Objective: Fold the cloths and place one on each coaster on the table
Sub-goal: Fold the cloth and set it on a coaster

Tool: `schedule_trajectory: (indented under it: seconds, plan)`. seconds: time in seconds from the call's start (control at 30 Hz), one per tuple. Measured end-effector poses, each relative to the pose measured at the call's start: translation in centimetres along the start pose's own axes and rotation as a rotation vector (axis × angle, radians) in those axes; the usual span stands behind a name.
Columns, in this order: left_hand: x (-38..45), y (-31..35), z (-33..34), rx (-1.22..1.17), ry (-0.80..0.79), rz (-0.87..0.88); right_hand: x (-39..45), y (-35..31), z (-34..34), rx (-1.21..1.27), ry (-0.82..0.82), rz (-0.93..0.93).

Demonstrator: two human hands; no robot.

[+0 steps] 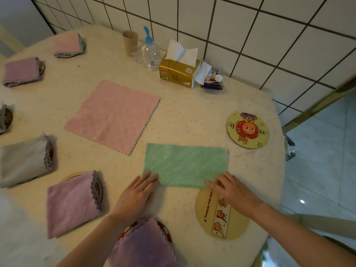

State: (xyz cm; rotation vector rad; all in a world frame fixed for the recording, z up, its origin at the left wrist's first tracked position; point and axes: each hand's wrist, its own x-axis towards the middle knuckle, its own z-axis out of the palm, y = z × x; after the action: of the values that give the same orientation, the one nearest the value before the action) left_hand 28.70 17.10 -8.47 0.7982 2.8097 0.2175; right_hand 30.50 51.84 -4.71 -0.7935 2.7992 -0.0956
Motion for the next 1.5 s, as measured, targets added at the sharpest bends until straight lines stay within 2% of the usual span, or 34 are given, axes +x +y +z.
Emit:
schedule_trajectory:
  seconds: [0.13,0.27,0.37,0.53,0.67,0.73,0.83,0.97,1.07,1.17,1.23,1.33,1.4,1.5]
  plan:
    - [0.5,2.6,-0.6,0.027,0.053,-0.072,-0.6,-1.5,-0.9,0.114,0.072,0.059]
    - [0.7,7.5,-0.5,0.039,0.01,0.087,-2.9,-5.0,-1.3,0.343,0.223,0.115]
    - [0.9,11.2,-0.4,-0.019,0.016,0.143,-4.5,-7.6,-1.7,0.456,0.215,0.056]
    - [0.2,14.8,0.5,-0.059,-0.004,0.106,-5.9,-9.1,-3.3,0.536,0.122,-0.071]
    - [-0.5,15.3,1.1,-0.114,-0.006,0.05,-4.7,-7.0,-4.0,0.451,0.195,-0.12]
    - [-0.7,15.0,1.2,-0.144,0.005,0.056,-3.2,-4.7,-3.5,0.285,0.194,-0.119]
    - [-1.1,14.1,1.3,-0.153,-0.011,0.082,-1.0,-1.5,-2.2,-0.023,0.056,-0.239]
    - [-1.6,13.1,1.4,-0.29,-0.097,0.055,0.0,1.3,-1.0,-0.137,-0.17,-0.451]
    - [-1.6,12.9,0.4,-0.451,-0.099,0.021,0.3,2.5,-0.5,-0.153,-0.219,-0.501]
    - [-1.6,12.4,-0.9,-0.654,-0.053,-0.041,1.0,2.7,-0.6,0.058,-0.264,-0.412]
    - [-1.6,11.9,-1.5,-0.8,-0.014,-0.142,2.0,2.4,-1.2,0.347,-0.2,-0.227]
    - [-0.4,11.4,-2.4,-1.076,0.067,-0.451,4.2,0.7,-3.0,0.796,-0.025,0.041]
    - [0.8,10.3,-2.4,-1.226,0.136,-0.64,6.3,-0.5,-3.7,1.041,0.016,0.166]
    - [2.5,9.1,-2.8,-1.519,0.232,-0.838,9.5,-1.6,-3.4,1.076,0.052,0.222]
